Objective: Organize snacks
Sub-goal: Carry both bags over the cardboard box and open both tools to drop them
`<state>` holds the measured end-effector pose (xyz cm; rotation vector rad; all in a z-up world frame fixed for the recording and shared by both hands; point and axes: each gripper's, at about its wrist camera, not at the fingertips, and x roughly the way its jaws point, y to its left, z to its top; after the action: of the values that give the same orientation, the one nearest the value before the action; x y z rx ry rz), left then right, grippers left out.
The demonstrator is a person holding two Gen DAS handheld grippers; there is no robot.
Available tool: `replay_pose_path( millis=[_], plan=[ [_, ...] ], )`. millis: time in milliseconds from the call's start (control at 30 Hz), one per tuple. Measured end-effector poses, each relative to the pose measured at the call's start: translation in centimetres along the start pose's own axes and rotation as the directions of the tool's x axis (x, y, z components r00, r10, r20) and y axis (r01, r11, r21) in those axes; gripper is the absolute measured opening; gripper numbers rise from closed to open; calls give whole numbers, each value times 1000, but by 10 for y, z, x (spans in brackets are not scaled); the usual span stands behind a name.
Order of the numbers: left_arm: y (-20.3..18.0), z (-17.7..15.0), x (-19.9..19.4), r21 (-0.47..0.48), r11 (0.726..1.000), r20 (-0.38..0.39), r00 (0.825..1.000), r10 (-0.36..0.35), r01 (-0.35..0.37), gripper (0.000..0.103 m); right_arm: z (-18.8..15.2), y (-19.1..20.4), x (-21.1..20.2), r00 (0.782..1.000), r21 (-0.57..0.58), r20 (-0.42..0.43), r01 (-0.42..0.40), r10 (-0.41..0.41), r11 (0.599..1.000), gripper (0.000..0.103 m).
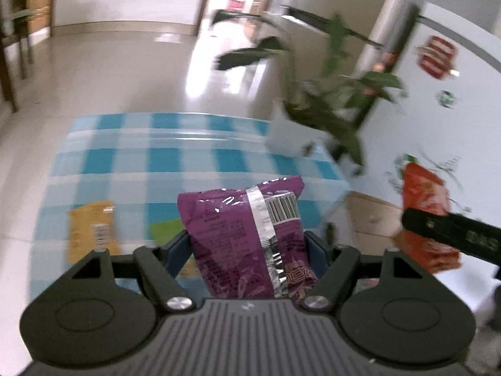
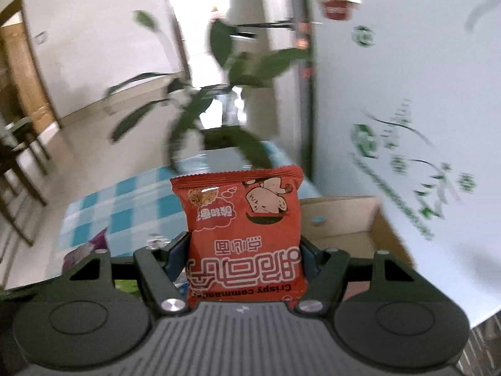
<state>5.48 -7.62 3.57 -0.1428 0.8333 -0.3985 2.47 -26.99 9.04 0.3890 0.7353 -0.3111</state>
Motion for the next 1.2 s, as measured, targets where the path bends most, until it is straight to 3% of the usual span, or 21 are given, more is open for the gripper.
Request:
replay_pose_path(
  millis=[133,333,567,700,767,833,1000,1200],
  plan=[
    [-26,-2,4,38,993,-11,993,-115,116,75,1,-34,-4,998,71,6,67,-67,995,75],
    [-59,-10,15,67,966,-56,968,-246,249,75,-1,-68,-3,991,131,-21,137,-136,982,75],
    [-83,-27,40,54,942,-136,937,-323,333,76,-2,-78,-8,986,148,-12,164,-165,975,75],
    [-99,-38,50,85,922,-164,918,-361,378,78,-1,-82,-10,983,155,-3,183,-184,971,89],
    [-105,-44,51,94,906,-179,902,-393,414,86,-2,-81,-10,982,152,-3,185,-186,971,89],
    [-108,-47,51,103,899,-184,896,-404,426,86,-2,-80,-10,983,142,-3,184,-186,973,90],
    [-99,-41,40,139,911,-169,915,-365,389,86,-2,-81,-9,986,148,-6,163,-164,975,90],
    [-64,-29,24,156,948,-150,955,-256,279,86,-5,-72,0,998,158,-27,67,-64,985,90]
  ],
)
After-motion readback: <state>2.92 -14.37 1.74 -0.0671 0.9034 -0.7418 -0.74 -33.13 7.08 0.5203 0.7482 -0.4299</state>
